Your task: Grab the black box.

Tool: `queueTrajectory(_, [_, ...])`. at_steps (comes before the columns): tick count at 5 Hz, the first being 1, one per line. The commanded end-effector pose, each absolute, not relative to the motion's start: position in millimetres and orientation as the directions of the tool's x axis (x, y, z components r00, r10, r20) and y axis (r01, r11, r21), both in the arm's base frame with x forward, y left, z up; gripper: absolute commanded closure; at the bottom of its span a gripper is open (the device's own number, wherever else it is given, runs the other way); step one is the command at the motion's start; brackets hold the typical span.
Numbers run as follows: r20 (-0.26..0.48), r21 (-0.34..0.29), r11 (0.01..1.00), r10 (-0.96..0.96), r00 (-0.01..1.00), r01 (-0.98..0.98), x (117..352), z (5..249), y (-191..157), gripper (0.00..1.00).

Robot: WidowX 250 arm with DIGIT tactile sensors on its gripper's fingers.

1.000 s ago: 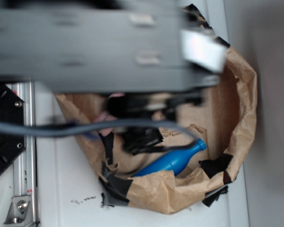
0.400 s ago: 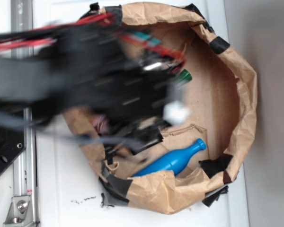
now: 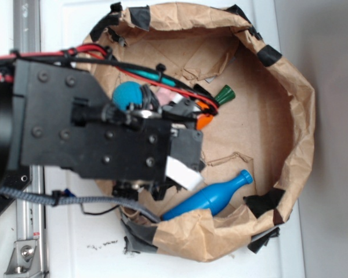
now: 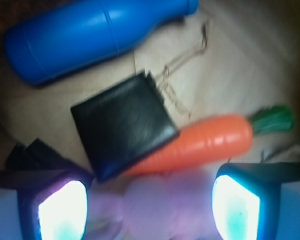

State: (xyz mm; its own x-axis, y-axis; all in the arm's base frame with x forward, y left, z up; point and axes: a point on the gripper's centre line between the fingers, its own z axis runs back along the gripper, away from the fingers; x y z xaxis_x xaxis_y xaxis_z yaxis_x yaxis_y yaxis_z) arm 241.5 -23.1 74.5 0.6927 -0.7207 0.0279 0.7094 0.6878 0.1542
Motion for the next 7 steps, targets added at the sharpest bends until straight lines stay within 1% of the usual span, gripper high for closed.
queueTrajectory(1, [0.104,0.032,0.461,-0.884,0.456,0.887,268.2,44.5,-58.0,0.00])
queueTrajectory(2, [0.148,-0.107,0.344,-0.922,0.357,0.933,254.9,43.9,-63.2,0.00])
queueTrajectory(3, [0.125,-0.114,0.319,-0.935,0.332,0.941,244.1,51.8,-61.2,0.00])
queueTrajectory(4, [0.117,-0.092,0.345,-0.928,0.354,0.934,231.5,68.8,-55.9,0.00])
queueTrajectory(5, [0.003,-0.098,0.425,-0.904,0.427,0.900,242.1,49.6,-57.8,0.00])
queueTrajectory(6, [-0.042,-0.102,0.471,-0.882,0.469,0.876,249.6,34.5,-49.8,1.00])
queueTrajectory(7, [-0.038,-0.119,0.520,-0.854,0.519,0.846,262.2,28.5,-30.5,0.00])
